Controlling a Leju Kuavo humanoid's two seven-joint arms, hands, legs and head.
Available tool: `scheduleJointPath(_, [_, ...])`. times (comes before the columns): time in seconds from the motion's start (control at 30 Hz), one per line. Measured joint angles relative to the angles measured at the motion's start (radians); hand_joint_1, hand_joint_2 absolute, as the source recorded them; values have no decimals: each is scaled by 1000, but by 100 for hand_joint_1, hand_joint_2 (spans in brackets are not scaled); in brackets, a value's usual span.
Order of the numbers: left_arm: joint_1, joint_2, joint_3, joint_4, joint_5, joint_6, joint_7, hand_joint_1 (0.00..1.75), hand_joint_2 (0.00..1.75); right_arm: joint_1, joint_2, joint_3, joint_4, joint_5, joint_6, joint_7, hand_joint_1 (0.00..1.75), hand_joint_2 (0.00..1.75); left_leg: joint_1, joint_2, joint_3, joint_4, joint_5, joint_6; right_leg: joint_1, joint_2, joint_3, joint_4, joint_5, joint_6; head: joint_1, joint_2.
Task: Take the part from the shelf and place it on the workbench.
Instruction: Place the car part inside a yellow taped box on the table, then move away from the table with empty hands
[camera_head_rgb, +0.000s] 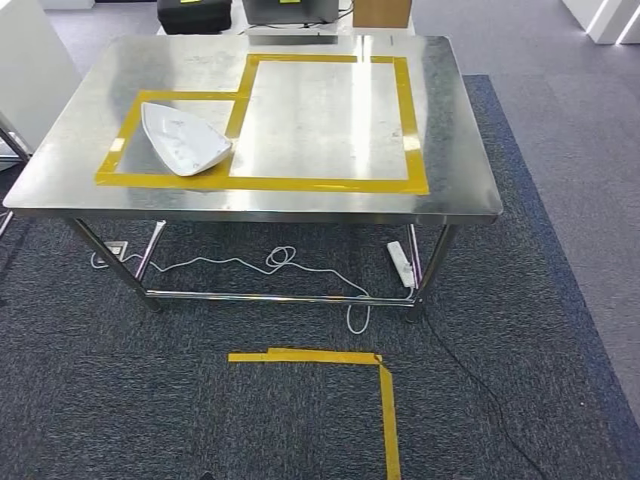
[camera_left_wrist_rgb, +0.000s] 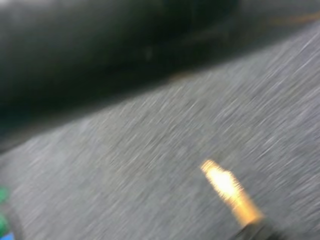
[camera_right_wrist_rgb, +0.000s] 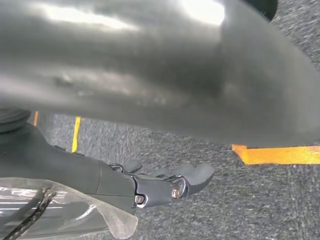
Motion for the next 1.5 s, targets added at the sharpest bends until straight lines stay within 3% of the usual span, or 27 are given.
scheduleJointPath(0.1, [1,-14,18,70,11,-32,87,0,0,1,0,0,0,11,-8,7,0,0,-3,2,4,-37,3,14,-3,0,-13,2,12,22,0,0])
scheduleJointPath(0.17, [2,-20,28,97,16,-42,119,0,0,3,-1,-1,0,12,-12,9,0,0,2,6,-14,-43,21,30,-4,5,-35,46,-44,33,4,0])
scheduleJointPath(0.23, [1,-24,34,113,15,-44,132,0,0,3,-1,-4,0,10,-15,10,0,0,2,7,-41,-40,40,39,-7,10,-69,163,-143,40,6,0])
scheduleJointPath(0.27, [1,-27,36,120,14,-43,136,0,0,3,-1,-6,0,8,-15,10,0,0,1,7,-56,-37,50,39,-8,11,-82,230,-176,44,7,0])
scheduleJointPath(0.3, [0,-29,37,125,12,-43,140,0,0,2,-1,-8,0,6,-16,11,0,0,1,8,-71,-34,61,38,-9,11,-86,279,-184,48,7,0])
scheduleJointPath(0.33, [-1,-32,38,130,11,-43,142,0,0,3,-1,-11,0,5,-16,11,0,0,1,8,-87,-31,71,37,-9,11,-75,297,-167,50,7,0])
scheduleJointPath(0.37, [-1,-34,38,133,9,-43,144,0,0,3,-2,-13,-1,3,-16,11,0,0,1,9,-103,-26,81,34,-10,11,-48,280,-134,52,7,0])
scheduleJointPath(0.43, [-3,-40,39,137,4,-41,146,0,0,1,-3,-16,-2,0,-17,13,0,0,1,8,-133,-13,97,26,-12,12,54,153,-91,51,7,0])
scheduleJointPath(0.5, [-4,-46,39,139,-2,-37,146,0,0,-3,-3,-18,-4,-2,-16,14,0,0,0,7,-152,0,114,15,-10,15,147,11,-108,41,7,0])
scheduleJointPath(0.53, [-4,-48,39,140,-5,-35,145,0,0,-4,-3,-20,-5,-2,-16,15,0,0,-1,7,-157,2,124,9,-8,17,166,-26,-121,35,7,0])
scheduleJointPath(0.6, [-4,-52,39,143,-8,-32,144,0,0,-1,-3,-24,-5,-4,-16,16,0,0,1,5,-164,3,137,-2,-7,14,152,-33,-114,18,8,0])
scheduleJointPath(0.63, [-4,-53,39,145,-10,-32,144,0,0,0,-3,-26,-5,-6,-16,17,0,0,3,4,-169,10,123,-8,-8,11,142,-32,-104,8,8,0])
scheduleJointPath(0.7, [-2,-55,39,148,-11,-30,145,0,0,1,-3,-30,-6,-9,-16,17,0,0,6,1,-185,72,35,-19,-11,5,116,-33,-79,-9,4,0])
scheduleJointPath(0.77, [-2,-56,39,150,-12,-30,146,0,0,1,-3,-32,-6,-11,-16,17,0,0,7,1,-198,194,-72,-25,-9,1,88,-31,-55,-15,1,0])
scheduleJointPath(0.8, [-3,-57,39,151,-13,-30,147,0,0,0,-3,-34,-6,-11,-16,17,0,0,7,1,-197,248,-92,-26,-7,-1,73,-28,-42,-15,1,0])
scheduleJointPath(0.87, [-5,-58,39,151,-13,-29,151,0,0,-1,-3,-38,-6,-12,-16,17,0,0,7,1,-164,279,-58,-24,-5,-5,38,-19,-17,-14,1,0])
scheduleJointPath(0.93, [-6,-59,39,152,-13,-27,154,0,0,-2,-3,-40,-6,-12,-16,18,0,0,5,0,-73,183,-8,-13,-4,-5,3,-8,5,-9,1,0])
scheduleJointPath(1.0, [-7,-61,39,152,-14,-26,157,0,0,-1,-2,-41,-6,-12,-16,19,0,0,0,0,32,30,-16,1,-1,-5,-20,1,25,0,2,0])
scheduleJointPath(1.03, [-8,-62,39,152,-16,-25,159,0,0,-1,-2,-41,-6,-11,-16,19,0,0,-3,0,63,-22,-30,5,-1,-6,-27,3,36,5,2,0])
scheduleJointPath(1.1, [-9,-64,39,154,-18,-23,163,0,0,-1,-1,-42,-6,-11,-17,20,0,0,-5,2,65,-53,-30,13,-3,-7,-39,2,55,15,1,0])
scheduleJointPath(1.17, [-8,-65,39,156,-19,-22,165,0,0,1,-1,-43,-7,-11,-17,21,0,0,-3,7,38,-53,-6,27,-6,-1,-56,26,17,25,2,0])
scheduleJointPath(1.27, [-7,-67,40,157,-19,-22,165,0,0,4,-1,-45,-7,-11,-17,24,0,0,-4,12,-12,-53,36,40,-9,9,-98,187,-137,33,6,0])
scheduleJointPath(1.3, [-7,-68,40,157,-19,-21,165,0,0,4,-1,-45,-7,-10,-17,24,0,0,-5,13,-31,-50,50,40,-9,9,-105,248,-160,35,6,0])
scheduleJointPath(1.33, [-7,-68,40,157,-19,-21,165,0,0,3,-1,-45,-7,-10,-17,24,0,0,-6,14,-54,-44,64,39,-9,10,-99,290,-153,37,6,0])
scheduleJointPath(1.4, [-8,-69,40,157,-21,-18,165,0,0,2,-1,-46,-8,-8,-17,23,0,0,-5,15,-100,-27,87,34,-9,10,-45,280,-88,39,6,0])
scheduleJointPath(1.43, [-9,-69,40,157,-21,-17,165,0,0,0,-1,-46,-8,-6,-17,22,0,0,-5,14,-121,-15,97,31,-10,10,9,225,-67,38,6,0])
scheduleJointPath(1.5, [-10,-70,40,157,-21,-14,165,0,0,-4,-1,-45,-9,-3,-16,20,0,0,-7,13,-152,6,114,21,-9,11,126,66,-93,34,7,0])
